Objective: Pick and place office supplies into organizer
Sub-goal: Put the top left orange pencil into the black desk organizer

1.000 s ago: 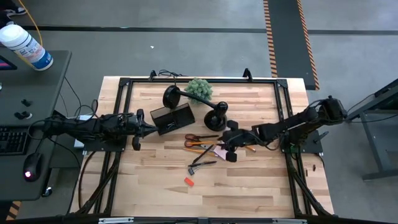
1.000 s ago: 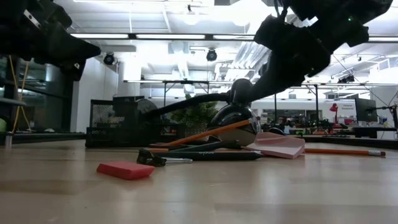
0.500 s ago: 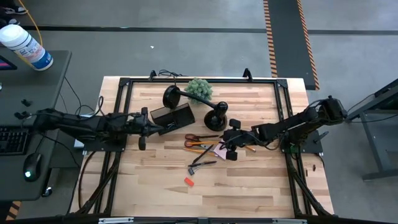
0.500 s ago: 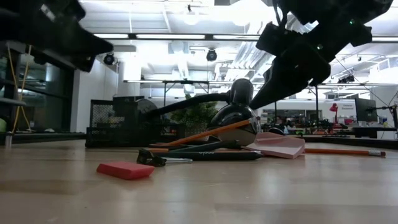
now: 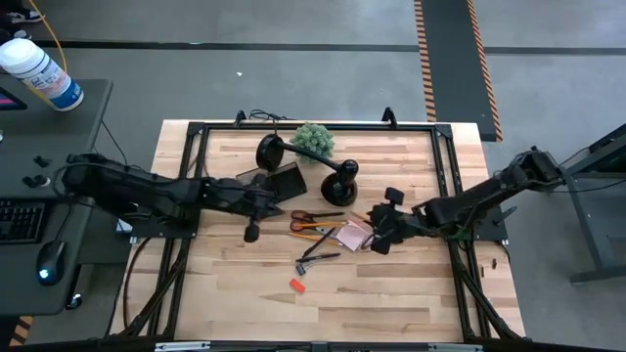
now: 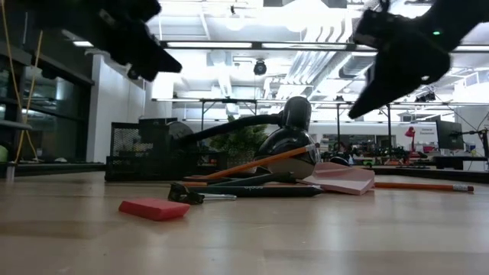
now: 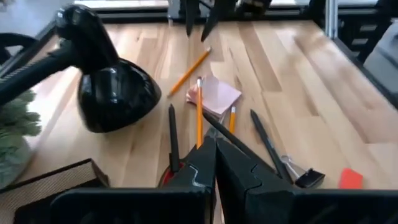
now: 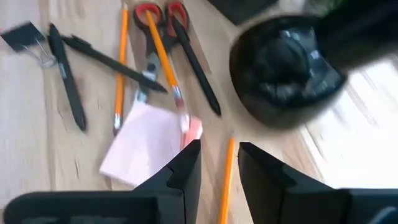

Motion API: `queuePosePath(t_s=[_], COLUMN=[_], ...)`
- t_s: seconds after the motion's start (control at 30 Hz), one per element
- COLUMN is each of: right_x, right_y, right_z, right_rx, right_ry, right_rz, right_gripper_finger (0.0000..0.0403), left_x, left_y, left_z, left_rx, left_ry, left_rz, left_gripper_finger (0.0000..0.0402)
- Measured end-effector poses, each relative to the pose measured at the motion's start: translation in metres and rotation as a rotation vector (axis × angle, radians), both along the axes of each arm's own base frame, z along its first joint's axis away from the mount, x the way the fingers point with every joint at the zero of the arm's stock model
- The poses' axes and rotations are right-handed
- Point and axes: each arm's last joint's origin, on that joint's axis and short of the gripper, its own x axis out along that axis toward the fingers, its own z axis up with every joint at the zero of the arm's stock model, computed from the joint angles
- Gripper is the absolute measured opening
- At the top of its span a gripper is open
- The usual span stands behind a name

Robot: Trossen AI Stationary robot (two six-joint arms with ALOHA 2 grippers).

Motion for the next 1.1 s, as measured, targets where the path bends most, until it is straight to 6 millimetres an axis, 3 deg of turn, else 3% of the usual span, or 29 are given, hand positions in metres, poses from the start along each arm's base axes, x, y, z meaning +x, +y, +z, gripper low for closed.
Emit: queuePosePath(t_s=[0.47, 0.6, 1.1], right_x=[-0.035, -0.043, -0.047], right_y=[0.031, 0.036, 0.041], right_z=[-0.007, -0.008, -0.007], right_rx=[-0.054, -0.078, -0.103], right_ry=[0.004, -0.024, -0.066], right_rz=[-0.128, -0.156, -0.15], right_gripper_finger=[0.0098, 0.0098, 0.0098], left_x=[0.055, 0.073, 0.147], left_y=[0.001, 0.001, 0.004], left_z=[0.002, -0.006, -0.027], left_rx=[0.03, 0.015, -0.008], left_ry=[0.004, 0.023, 0.101], left_rz=[-0.049, -0.071, -0.078], left_gripper_finger=[0.0001, 0.0001, 0.0001])
